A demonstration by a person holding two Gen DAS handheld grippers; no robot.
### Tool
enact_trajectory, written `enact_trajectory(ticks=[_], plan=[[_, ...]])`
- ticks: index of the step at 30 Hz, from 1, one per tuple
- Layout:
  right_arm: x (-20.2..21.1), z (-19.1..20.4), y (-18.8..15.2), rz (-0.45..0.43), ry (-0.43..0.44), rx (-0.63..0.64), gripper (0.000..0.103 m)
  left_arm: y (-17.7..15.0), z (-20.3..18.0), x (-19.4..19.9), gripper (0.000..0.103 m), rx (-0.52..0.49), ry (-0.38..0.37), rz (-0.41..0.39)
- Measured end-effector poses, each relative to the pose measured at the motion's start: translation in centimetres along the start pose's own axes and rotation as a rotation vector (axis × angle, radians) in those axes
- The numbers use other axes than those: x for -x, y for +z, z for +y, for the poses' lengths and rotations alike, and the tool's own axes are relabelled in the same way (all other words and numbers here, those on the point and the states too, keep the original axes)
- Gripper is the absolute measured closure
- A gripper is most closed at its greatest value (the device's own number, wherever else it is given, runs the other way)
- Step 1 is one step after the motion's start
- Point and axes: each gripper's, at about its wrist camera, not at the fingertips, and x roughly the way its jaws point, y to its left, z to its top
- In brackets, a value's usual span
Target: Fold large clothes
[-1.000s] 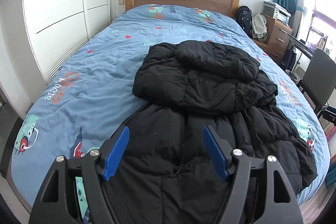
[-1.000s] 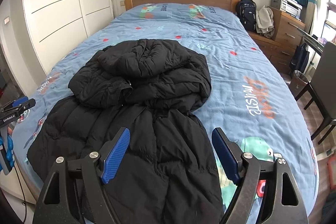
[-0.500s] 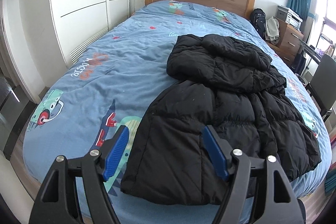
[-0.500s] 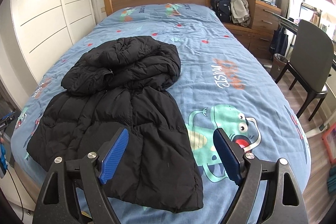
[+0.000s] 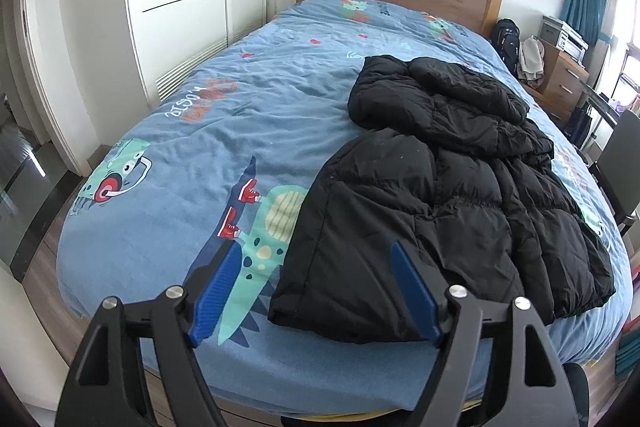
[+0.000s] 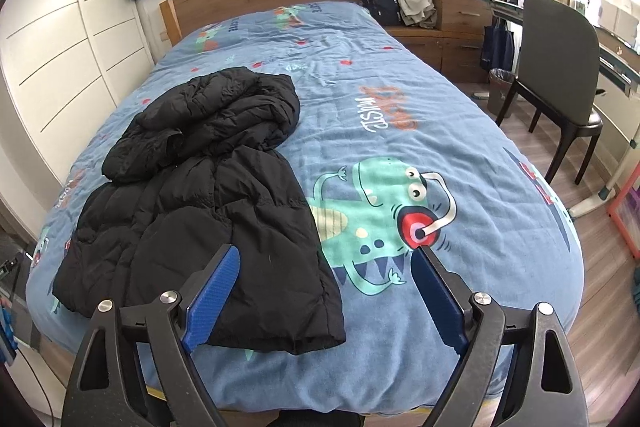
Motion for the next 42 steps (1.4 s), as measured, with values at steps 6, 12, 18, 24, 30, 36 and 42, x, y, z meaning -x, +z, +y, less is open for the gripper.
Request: enact_trajectory(ticks=[6, 12, 18, 24, 30, 36, 42], plan=[[-0.4, -1.1, -1.6, 0.030, -0.016, -0.030, 0.012, -0.8, 0.1, -0.5, 0.027, -0.015, 0.021, 0.001], [-1.6, -1.5, -2.6, 0.071, -0.025, -0.053, 0.009, -1.5, -0.1, -2.0, 0.027, -0.048, 0.039, 0.015], [-3.2, -0.9, -3.0, 0.103, -0.015, -0.061, 0.005, -2.5, 0.2, -4.4, 0.027, -0.052, 0.041, 0.062], [-5.1, 0.0, -3.1, 0.139, -0.011, -0.066, 0.003, -2.8, 0.9, -6.4, 0.027, -0.022, 0.037, 0.094], [-6.9, 0.1, -3.0, 0.168, 0.011, -0.080, 0.003, -2.5, 2.3, -8.1, 0.027, 0.099, -0.071, 0.121], [-8.6, -0.5, -3.1, 0.185, 0.031, -0.103, 0.002, -2.0, 2.8, -10.1, 0.027, 0.136, -0.125, 0.167], [-9.8, -0.9, -3.2, 0.201, 0.061, -0.117, 0.002, -2.2, 3.7, -11.8, 0.027, 0.219, -0.221, 0.198]])
